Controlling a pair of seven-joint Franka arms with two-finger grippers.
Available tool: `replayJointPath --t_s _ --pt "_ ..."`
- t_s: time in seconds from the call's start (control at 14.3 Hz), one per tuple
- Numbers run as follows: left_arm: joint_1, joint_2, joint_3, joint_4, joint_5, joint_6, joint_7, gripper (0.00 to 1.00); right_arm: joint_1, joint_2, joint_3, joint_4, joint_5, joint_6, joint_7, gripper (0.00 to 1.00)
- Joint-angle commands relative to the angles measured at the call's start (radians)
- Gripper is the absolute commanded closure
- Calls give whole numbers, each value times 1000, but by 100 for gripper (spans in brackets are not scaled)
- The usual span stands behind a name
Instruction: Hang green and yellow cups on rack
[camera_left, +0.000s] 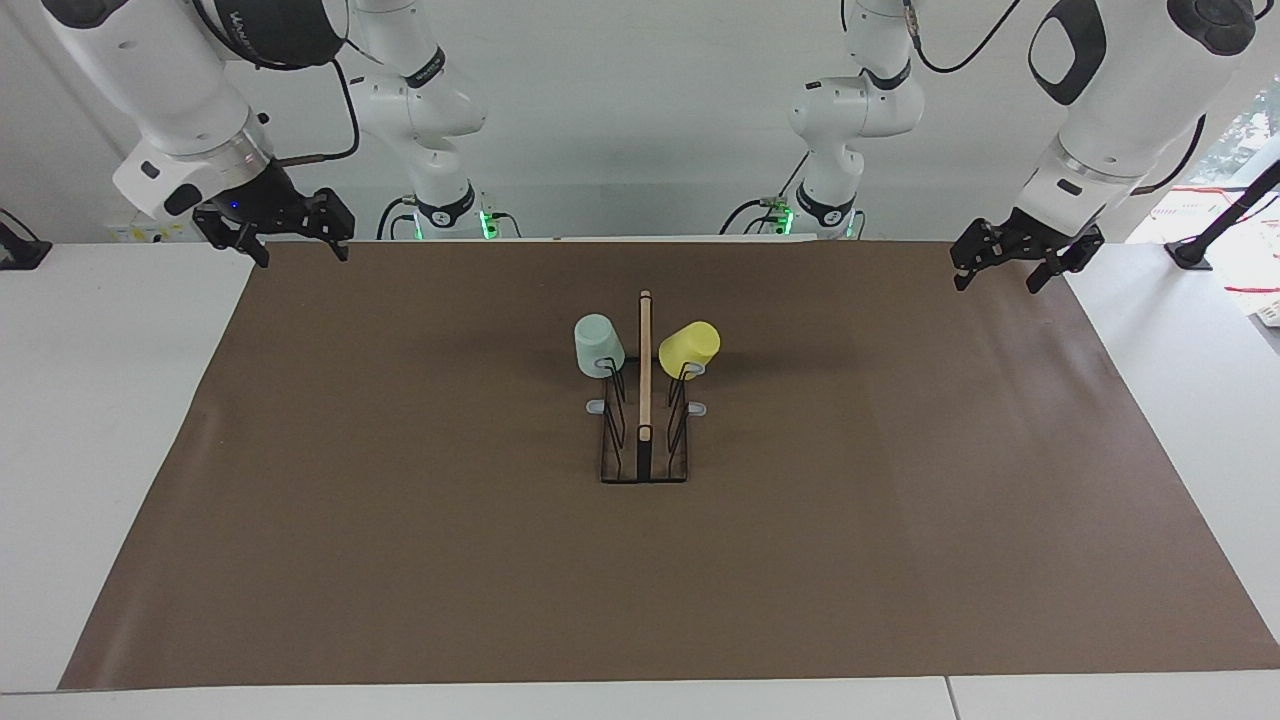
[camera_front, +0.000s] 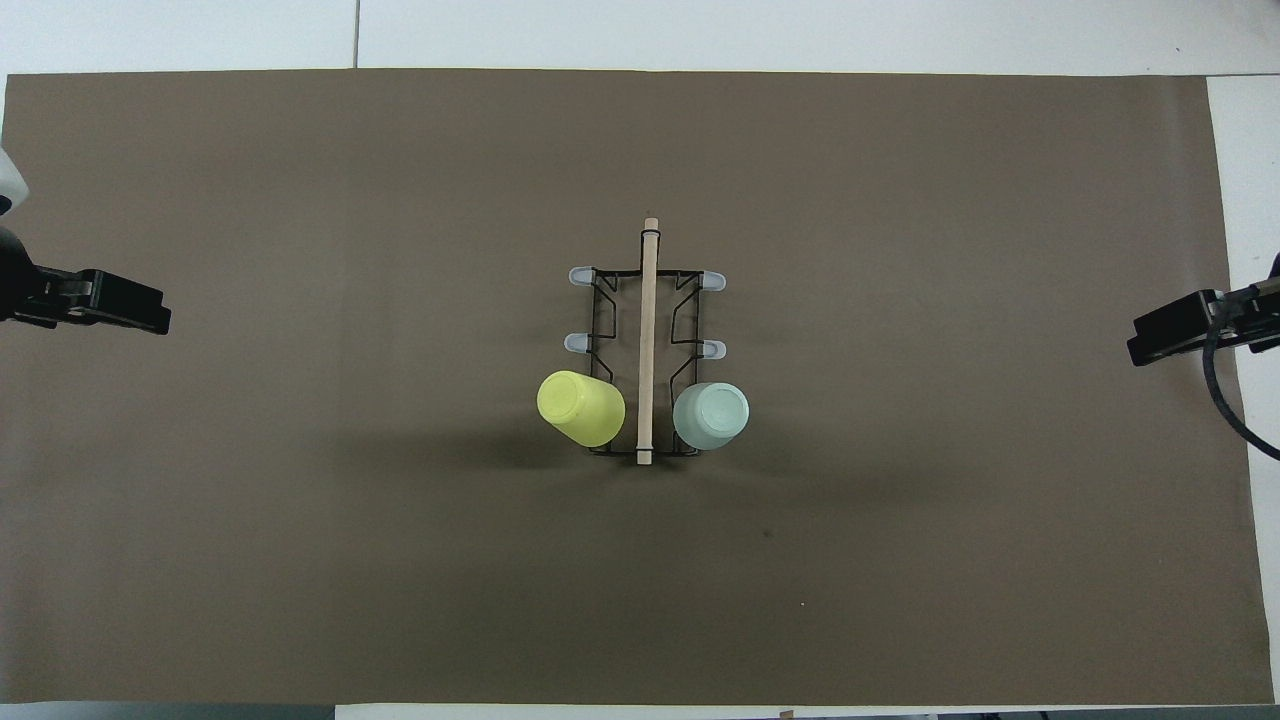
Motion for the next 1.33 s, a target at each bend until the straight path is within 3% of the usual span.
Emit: replayJointPath --t_s 0.0,1.26 --pt "-9 -7 2 -4 -12 -8 16 0 -3 -11 4 -7 -52 24 2 0" --pt "-20 -10 3 -12 -12 12 13 0 -102 8 6 31 31 15 82 0"
